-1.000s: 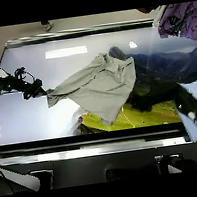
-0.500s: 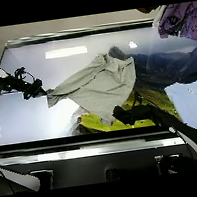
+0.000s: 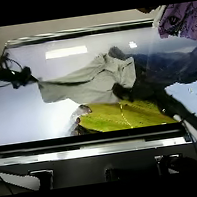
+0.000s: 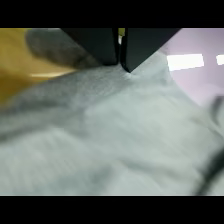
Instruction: Fold the clothes and pants, and hang the long-sleeved shirts on hangers.
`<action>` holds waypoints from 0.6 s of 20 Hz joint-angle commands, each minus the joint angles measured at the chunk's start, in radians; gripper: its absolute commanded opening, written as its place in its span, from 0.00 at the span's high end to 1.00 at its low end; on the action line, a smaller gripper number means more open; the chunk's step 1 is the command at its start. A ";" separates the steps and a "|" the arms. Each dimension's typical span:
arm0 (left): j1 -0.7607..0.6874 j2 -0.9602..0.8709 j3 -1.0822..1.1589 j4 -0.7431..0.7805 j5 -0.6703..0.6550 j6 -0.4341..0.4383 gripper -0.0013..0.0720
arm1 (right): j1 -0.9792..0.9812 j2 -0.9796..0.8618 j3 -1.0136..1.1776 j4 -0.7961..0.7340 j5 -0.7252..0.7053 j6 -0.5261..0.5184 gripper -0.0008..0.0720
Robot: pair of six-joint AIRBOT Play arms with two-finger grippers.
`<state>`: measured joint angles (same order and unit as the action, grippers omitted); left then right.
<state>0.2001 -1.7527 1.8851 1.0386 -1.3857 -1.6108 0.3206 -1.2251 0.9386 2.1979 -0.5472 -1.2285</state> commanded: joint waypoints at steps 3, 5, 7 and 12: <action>0.074 0.241 0.246 -0.018 0.118 0.017 0.95 | -0.179 0.056 0.619 -0.178 -0.454 -0.106 0.94; 0.101 0.406 0.210 -0.018 0.180 0.017 0.95 | -0.192 0.106 0.814 -0.206 -0.582 -0.122 0.94; 0.124 0.568 0.166 -0.017 0.206 0.017 0.95 | -0.192 0.179 0.959 -0.224 -0.680 -0.125 0.94; 0.137 0.853 0.150 0.068 0.236 0.016 0.95 | -0.192 0.366 1.041 -0.253 -0.758 -0.031 0.94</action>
<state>0.3271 -1.0523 2.0422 1.0458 -1.1942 -1.5936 0.1337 -0.9474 1.9141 1.9812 -1.2255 -1.3155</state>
